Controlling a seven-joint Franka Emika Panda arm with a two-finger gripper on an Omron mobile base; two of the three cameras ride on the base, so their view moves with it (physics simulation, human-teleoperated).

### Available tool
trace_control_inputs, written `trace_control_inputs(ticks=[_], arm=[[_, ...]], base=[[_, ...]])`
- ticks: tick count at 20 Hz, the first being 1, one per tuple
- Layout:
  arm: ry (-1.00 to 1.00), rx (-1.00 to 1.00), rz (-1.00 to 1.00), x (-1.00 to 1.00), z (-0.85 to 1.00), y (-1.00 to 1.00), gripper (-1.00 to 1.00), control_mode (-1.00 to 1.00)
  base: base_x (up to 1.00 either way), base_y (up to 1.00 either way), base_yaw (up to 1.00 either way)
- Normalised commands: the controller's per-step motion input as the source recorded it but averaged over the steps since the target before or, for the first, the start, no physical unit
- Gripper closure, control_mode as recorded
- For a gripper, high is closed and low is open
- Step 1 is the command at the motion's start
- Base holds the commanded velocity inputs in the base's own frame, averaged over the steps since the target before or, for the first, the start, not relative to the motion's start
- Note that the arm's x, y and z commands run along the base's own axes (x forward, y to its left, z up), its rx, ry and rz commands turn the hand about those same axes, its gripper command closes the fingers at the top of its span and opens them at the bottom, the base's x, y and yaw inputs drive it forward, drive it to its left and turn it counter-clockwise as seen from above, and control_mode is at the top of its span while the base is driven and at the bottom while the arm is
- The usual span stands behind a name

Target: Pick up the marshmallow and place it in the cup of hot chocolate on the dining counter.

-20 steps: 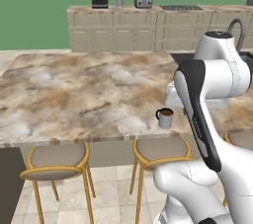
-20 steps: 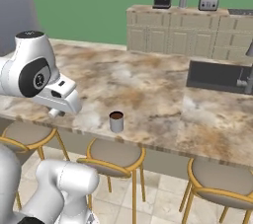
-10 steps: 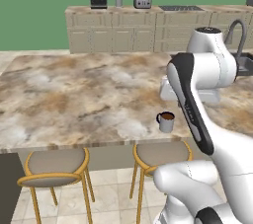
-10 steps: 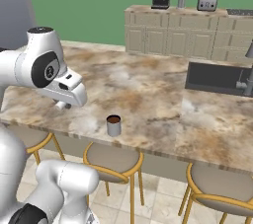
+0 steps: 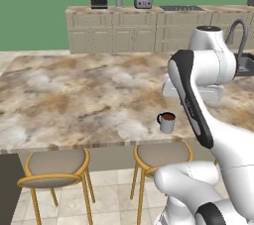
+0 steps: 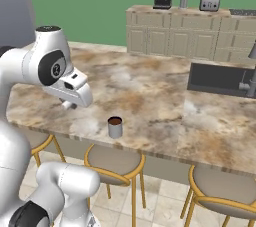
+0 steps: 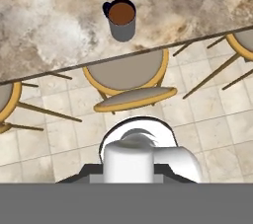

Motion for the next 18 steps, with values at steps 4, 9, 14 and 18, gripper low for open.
trace_control_inputs(ticks=[4, 9, 14, 18], arm=[[-0.01, 0.00, -0.05, 0.01, -0.23, -0.37, 1.00, -1.00], [-0.09, 0.00, -0.02, 0.37, -0.25, -0.08, 1.00, -1.00], [-0.08, 0.00, 0.00, 0.56, -0.23, 0.00, 1.00, -1.00], [-0.01, 0.01, 0.00, 0.52, -0.12, -0.08, 1.00, -1.00]], base=[[0.00, 0.00, 0.00], [0.00, 0.00, 0.00], [0.00, 0.00, 0.00], [0.00, 0.00, 0.00]])
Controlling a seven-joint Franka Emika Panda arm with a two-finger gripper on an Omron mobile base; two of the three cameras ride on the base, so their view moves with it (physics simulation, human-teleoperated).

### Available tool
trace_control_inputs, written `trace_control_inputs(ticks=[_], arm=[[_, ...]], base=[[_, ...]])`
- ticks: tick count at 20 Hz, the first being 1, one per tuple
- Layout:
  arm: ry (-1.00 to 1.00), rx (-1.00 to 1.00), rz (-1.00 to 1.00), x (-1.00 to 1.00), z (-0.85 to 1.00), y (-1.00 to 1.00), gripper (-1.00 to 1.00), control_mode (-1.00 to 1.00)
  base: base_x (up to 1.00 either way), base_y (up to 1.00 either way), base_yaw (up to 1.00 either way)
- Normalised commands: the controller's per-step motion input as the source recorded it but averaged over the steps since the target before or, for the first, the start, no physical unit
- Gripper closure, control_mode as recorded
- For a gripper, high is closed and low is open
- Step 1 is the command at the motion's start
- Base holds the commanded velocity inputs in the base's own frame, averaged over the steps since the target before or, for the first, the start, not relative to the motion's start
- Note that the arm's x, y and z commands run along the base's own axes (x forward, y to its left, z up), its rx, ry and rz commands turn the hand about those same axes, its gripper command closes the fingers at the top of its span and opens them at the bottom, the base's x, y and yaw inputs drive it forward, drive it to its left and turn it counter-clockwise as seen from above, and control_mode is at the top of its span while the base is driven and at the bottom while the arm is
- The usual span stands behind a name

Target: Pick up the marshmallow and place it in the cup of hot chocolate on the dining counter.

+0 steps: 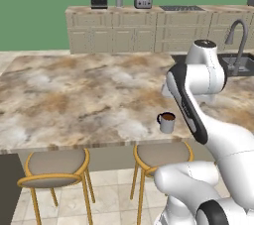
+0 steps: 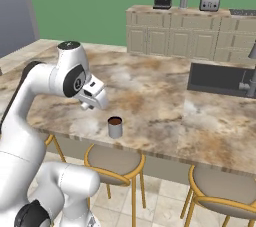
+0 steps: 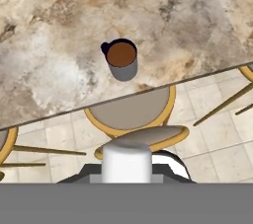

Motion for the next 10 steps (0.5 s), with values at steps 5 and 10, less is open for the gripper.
trace_control_inputs(ticks=[5, 10], arm=[[0.03, 0.05, 0.00, 0.22, 0.00, -0.08, 1.00, -1.00], [0.01, 0.02, -0.01, 0.06, -0.09, -0.08, 1.00, -1.00]], base=[[0.00, 0.00, 0.00], [0.00, 0.00, 0.00]])
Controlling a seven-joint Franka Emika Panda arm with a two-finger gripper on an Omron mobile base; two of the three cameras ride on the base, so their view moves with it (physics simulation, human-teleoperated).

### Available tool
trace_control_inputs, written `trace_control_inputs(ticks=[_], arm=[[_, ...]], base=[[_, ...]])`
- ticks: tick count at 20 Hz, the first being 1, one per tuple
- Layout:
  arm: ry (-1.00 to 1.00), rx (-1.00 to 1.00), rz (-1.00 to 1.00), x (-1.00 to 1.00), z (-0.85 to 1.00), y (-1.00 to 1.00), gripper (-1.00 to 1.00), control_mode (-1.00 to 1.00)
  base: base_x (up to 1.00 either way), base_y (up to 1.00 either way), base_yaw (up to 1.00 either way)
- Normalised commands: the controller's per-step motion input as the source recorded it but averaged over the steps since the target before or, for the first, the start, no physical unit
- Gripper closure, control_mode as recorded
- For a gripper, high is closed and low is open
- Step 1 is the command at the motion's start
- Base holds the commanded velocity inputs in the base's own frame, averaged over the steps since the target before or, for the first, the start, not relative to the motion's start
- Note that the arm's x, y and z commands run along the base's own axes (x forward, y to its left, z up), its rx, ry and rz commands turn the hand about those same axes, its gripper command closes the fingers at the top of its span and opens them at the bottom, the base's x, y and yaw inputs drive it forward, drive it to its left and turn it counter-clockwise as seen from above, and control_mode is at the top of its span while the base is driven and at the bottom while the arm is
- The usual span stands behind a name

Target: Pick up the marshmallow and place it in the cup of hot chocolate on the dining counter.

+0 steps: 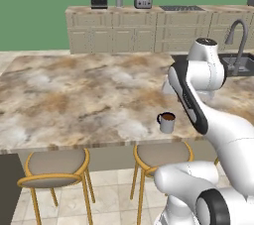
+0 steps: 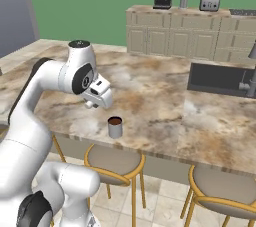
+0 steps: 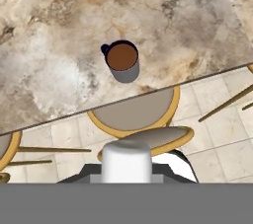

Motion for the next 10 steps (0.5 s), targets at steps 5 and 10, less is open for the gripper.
trace_control_inputs(ticks=[5, 10], arm=[[0.00, 0.00, -0.01, 0.07, -0.25, -0.09, 1.00, -1.00], [0.00, 0.00, -0.01, 0.07, -0.20, -0.07, 1.00, -1.00]], base=[[0.00, 0.00, 0.00], [0.00, 0.00, 0.00]])
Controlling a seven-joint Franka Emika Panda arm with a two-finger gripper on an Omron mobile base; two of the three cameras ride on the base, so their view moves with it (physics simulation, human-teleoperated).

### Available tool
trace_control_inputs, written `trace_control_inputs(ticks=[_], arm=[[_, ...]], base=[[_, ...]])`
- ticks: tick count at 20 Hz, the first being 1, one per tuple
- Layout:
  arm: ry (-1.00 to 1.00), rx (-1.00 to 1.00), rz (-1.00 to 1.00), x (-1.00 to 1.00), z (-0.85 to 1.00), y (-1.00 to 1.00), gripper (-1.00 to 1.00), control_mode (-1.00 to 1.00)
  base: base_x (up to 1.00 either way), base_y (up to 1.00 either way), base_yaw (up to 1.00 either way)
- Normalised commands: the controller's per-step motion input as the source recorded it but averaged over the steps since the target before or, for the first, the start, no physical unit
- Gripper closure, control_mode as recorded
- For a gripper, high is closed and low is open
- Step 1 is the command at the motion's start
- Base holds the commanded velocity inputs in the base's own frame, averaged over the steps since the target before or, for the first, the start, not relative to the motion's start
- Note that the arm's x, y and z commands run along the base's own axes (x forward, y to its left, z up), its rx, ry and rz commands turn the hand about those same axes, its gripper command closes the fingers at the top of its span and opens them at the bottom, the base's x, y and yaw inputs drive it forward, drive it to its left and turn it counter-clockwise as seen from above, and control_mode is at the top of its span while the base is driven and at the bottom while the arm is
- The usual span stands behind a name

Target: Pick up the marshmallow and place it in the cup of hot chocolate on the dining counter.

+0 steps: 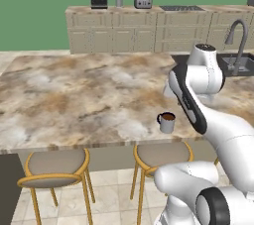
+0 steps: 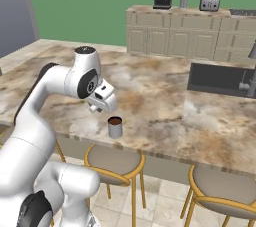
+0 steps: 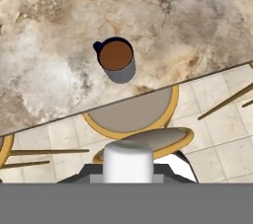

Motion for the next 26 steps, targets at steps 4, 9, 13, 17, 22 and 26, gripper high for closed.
trace_control_inputs(ticks=[4, 9, 13, 17, 22, 26], arm=[[0.03, 0.00, 0.00, 0.08, -0.11, -0.10, 1.00, -1.00], [0.08, 0.00, 0.00, 0.21, -0.08, -0.05, 1.00, -1.00], [0.10, 0.00, -0.02, 0.41, -0.08, 0.00, 1.00, -1.00], [0.09, 0.00, -0.03, 0.31, -0.13, 0.00, 1.00, -1.00], [0.04, 0.00, -0.01, 0.13, -0.25, -0.01, 1.00, -1.00], [0.03, 0.00, -0.01, 0.19, -0.29, 0.00, 1.00, -1.00]], base=[[0.00, 0.00, 0.00], [0.00, 0.00, 0.00], [0.00, 0.00, 0.00], [0.00, 0.00, 0.00], [0.00, 0.00, 0.00], [0.00, 0.00, 0.00]])
